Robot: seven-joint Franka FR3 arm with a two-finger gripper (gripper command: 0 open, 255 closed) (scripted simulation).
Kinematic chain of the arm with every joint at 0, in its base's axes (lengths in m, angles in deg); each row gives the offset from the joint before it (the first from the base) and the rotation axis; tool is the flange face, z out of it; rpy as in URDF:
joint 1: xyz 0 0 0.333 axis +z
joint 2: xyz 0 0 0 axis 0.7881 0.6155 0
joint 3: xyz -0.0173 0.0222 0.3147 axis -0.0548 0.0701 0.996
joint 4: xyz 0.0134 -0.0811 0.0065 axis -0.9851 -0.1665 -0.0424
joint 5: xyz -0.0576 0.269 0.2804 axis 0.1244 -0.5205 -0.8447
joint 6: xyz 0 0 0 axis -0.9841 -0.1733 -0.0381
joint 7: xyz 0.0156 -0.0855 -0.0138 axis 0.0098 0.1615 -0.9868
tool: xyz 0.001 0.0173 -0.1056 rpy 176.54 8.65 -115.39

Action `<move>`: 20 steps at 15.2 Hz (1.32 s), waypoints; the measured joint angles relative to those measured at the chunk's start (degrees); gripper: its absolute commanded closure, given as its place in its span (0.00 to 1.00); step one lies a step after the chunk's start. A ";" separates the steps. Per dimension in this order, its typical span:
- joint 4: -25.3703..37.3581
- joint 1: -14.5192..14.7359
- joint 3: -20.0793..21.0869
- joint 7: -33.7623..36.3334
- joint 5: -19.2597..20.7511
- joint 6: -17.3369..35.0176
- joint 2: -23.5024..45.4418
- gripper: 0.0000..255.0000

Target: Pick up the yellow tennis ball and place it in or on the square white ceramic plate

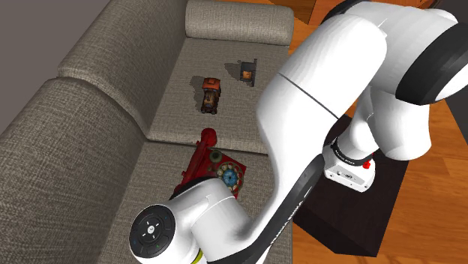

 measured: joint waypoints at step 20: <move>0.56 -1.49 1.07 -1.53 -1.90 -3.29 -3.09 0.00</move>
